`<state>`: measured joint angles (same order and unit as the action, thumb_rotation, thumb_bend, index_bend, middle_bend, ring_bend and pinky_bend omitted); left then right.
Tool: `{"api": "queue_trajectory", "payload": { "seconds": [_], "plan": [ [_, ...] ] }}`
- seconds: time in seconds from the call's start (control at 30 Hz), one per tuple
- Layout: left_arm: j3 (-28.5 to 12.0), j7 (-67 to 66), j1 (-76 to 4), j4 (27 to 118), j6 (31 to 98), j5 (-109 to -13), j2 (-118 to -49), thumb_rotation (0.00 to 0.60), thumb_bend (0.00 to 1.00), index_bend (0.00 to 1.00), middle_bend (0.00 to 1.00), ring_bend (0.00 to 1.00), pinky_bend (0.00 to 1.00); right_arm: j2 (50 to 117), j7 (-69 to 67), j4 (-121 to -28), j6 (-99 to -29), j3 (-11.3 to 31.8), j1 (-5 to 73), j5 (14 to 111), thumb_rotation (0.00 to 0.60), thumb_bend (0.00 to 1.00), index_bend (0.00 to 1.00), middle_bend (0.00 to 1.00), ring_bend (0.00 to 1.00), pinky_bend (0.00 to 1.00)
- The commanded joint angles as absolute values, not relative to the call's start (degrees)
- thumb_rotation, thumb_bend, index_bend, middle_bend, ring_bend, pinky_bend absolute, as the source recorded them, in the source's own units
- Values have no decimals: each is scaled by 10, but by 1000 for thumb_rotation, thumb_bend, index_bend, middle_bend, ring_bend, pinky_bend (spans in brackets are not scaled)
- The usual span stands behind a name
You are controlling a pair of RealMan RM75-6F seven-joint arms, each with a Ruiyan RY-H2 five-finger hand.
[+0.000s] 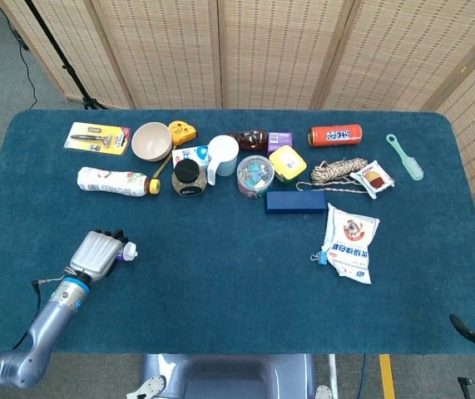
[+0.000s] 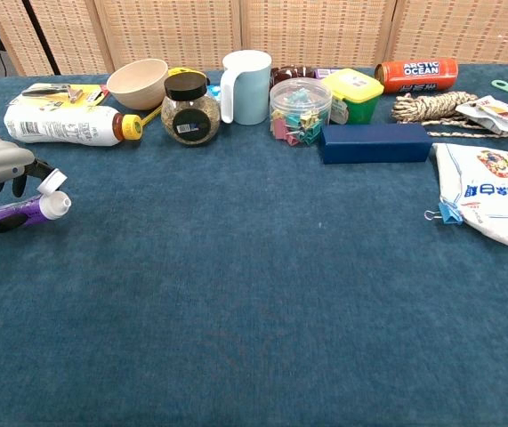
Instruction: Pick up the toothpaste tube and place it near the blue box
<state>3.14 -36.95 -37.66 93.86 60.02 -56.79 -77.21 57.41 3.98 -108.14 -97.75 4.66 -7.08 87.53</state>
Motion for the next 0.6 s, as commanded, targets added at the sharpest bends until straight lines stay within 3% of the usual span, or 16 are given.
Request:
{"api": "queue_trajectory", "payload": {
  "seconds": [0.03,0.23,0.6],
  "plan": [
    [33,-364,-372,933,595,-569,-779,600,459,423,348,381,400,574,39,-1082,-977,46,-71,875,600,0,48,0,0,46],
    [33,-364,-369,930,592,-577,-790,600,459,384,341,360,399,572,35,-1082,-981,45,-74,877,600,0,47,0,0,46],
    [34,-365,-356,939,597,-578,-794,600,457,254,209,258,399,571,22,-1077,-988,44,-80,878,600,0,46,0,0,46]
  ]
}}
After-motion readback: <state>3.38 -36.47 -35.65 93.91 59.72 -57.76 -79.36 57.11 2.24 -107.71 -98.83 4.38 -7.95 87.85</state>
